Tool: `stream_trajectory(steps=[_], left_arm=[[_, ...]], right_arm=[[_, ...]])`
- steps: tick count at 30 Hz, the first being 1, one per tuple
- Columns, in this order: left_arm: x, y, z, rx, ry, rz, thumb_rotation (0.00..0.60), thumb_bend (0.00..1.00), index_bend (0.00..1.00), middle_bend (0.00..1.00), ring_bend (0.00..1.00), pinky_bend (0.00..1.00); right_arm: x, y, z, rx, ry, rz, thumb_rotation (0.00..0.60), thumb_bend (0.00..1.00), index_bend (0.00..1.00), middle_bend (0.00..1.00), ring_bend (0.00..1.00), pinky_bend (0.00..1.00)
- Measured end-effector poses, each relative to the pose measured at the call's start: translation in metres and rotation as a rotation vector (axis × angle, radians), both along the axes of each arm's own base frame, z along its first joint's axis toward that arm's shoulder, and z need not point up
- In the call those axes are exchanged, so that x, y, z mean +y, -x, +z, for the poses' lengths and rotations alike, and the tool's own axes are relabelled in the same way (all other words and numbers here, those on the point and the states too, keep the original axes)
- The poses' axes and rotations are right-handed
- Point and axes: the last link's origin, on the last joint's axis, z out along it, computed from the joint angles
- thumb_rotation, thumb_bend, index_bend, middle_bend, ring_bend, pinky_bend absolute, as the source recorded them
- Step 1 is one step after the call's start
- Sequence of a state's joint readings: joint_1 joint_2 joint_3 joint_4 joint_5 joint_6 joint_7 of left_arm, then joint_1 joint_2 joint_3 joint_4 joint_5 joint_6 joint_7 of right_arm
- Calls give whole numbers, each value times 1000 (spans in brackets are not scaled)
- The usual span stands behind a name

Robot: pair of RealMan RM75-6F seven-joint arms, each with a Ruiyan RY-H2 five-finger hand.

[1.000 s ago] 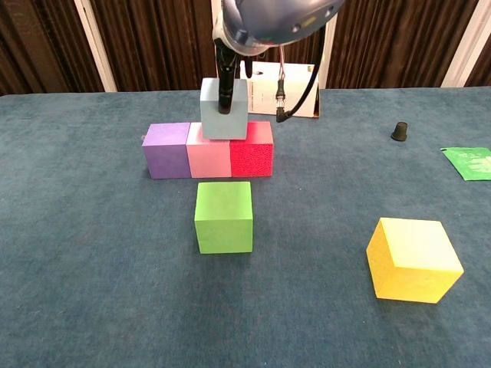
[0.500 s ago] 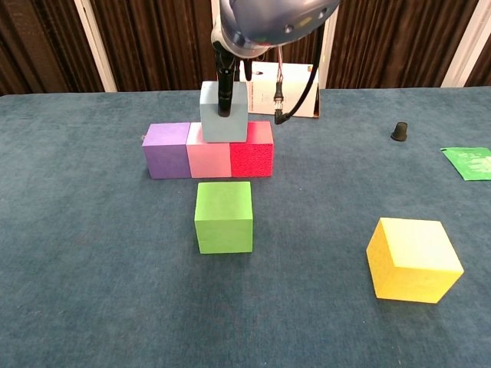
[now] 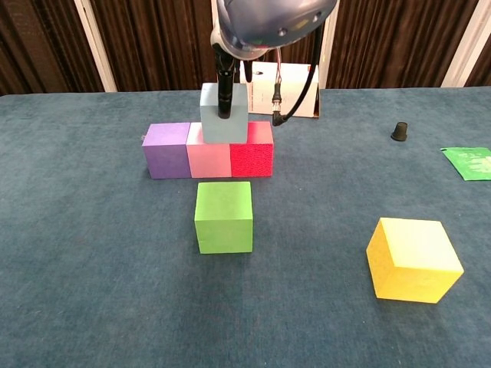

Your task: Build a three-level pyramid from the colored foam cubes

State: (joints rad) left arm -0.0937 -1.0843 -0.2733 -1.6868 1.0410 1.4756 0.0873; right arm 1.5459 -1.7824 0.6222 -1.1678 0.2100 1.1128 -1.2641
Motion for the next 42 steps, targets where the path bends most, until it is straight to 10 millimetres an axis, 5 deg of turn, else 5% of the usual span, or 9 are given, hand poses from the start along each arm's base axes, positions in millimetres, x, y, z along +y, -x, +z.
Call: stream_trajectory(steps=[28, 42], left_arm=[[1, 1, 0, -2, -6, 13, 600, 298, 62, 0, 0, 0], [1, 1, 0, -4, -13, 19, 600, 297, 62, 0, 0, 0]], right_arm=[[-1, -3, -2, 11, -3, -2, 600, 325, 384, 336, 181, 0], [0, -5, -2, 10, -1, -4, 600, 324, 296, 279, 145, 0]])
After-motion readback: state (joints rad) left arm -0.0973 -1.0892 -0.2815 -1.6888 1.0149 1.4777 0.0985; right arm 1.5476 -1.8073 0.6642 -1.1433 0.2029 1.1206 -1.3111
